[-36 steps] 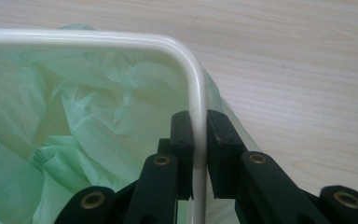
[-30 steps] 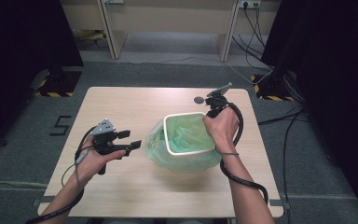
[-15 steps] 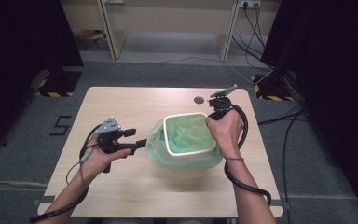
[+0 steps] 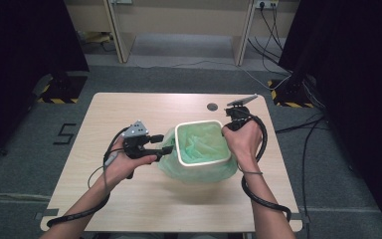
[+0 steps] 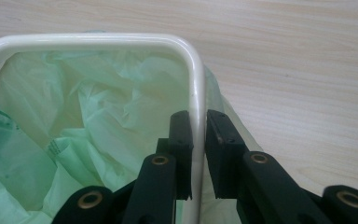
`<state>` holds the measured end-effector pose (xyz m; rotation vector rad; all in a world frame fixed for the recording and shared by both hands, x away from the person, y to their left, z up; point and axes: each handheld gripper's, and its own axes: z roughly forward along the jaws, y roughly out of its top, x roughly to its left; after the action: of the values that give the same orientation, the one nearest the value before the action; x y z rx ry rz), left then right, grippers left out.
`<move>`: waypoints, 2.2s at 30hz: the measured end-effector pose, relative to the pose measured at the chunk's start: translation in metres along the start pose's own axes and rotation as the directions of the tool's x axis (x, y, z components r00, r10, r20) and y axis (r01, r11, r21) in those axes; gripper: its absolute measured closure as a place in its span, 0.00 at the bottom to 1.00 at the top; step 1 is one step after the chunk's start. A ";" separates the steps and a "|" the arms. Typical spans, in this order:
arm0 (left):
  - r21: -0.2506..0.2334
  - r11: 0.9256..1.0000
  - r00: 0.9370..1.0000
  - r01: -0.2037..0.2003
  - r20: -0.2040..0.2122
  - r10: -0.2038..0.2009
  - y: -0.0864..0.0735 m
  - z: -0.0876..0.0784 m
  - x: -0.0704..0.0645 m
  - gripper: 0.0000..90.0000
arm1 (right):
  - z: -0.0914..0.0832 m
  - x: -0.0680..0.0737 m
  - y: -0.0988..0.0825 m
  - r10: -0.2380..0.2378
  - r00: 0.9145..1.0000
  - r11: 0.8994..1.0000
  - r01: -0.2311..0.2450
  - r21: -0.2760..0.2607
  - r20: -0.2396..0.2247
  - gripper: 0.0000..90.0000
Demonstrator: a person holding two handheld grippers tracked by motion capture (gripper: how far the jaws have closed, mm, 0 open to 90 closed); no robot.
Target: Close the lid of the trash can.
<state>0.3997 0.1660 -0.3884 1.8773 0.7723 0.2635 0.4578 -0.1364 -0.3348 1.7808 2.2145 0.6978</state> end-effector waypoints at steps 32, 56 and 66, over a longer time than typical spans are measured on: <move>-0.022 1.000 1.000 -0.009 -0.018 0.009 0.012 0.012 -0.007 0.46 | 0.001 -0.003 -0.021 -0.019 1.000 1.000 0.019 0.008 -0.015 0.84; 0.035 0.998 0.998 -0.046 -0.042 0.048 0.013 0.038 -0.003 0.53 | -0.003 0.000 -0.033 -0.024 1.000 1.000 0.024 -0.005 -0.001 0.86; 0.043 0.998 0.998 -0.044 -0.049 0.046 0.012 0.042 0.001 0.53 | 0.004 0.001 -0.035 -0.030 0.999 1.000 0.030 0.005 0.011 0.86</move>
<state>0.4264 0.1321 -0.3965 1.9355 0.7754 0.3261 0.4291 -0.1404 -0.3553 1.7459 2.2329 0.6760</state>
